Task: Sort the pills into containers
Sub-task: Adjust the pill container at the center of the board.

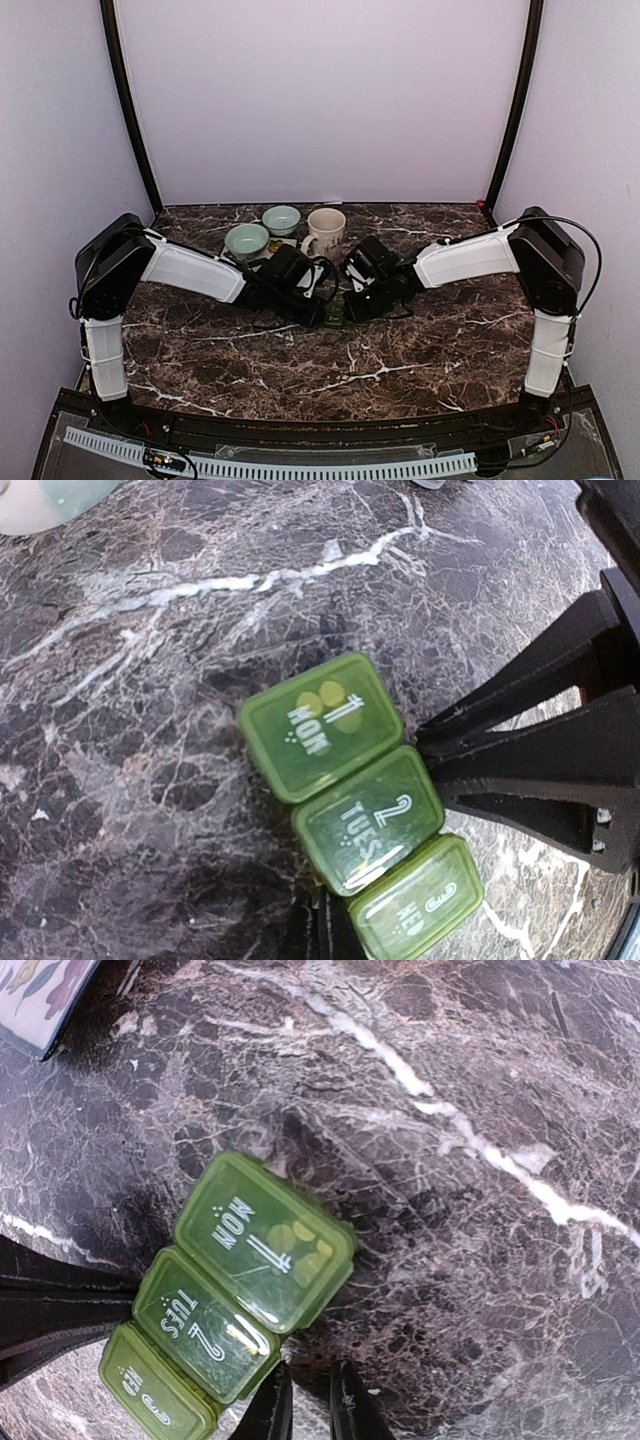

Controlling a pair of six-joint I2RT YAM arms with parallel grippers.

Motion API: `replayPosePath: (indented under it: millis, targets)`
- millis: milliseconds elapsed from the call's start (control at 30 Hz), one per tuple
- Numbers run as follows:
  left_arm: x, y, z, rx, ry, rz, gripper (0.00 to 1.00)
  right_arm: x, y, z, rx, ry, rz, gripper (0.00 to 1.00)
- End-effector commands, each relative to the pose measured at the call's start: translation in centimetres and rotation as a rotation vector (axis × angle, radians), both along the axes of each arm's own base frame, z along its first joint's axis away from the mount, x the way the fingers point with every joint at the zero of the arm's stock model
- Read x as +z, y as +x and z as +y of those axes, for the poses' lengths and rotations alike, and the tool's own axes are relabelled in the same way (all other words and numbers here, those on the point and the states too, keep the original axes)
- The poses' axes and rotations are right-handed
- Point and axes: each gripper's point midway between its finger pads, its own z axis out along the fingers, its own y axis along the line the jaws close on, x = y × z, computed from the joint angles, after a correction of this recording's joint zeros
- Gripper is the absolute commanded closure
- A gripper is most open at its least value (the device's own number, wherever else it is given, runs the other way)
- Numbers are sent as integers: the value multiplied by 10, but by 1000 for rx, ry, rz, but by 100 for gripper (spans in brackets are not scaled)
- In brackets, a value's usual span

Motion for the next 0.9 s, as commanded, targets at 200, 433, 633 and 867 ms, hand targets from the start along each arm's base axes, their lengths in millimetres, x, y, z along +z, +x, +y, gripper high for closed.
replayPosePath:
  millis: [200, 433, 633, 867]
  targets:
    - [22, -2, -4, -5, -42, -26, 100, -2, 12, -4, -31, -11, -13, 86]
    - [22, -2, -4, -3, -42, -25, 100, -4, 13, -4, -28, -12, -8, 85]
    - [23, -1, -6, -6, -50, -23, 100, -2, 15, -2, -28, -5, -11, 85]
    - [25, -1, -8, -7, -56, -26, 100, -1, 17, 1, -22, -6, -13, 85]
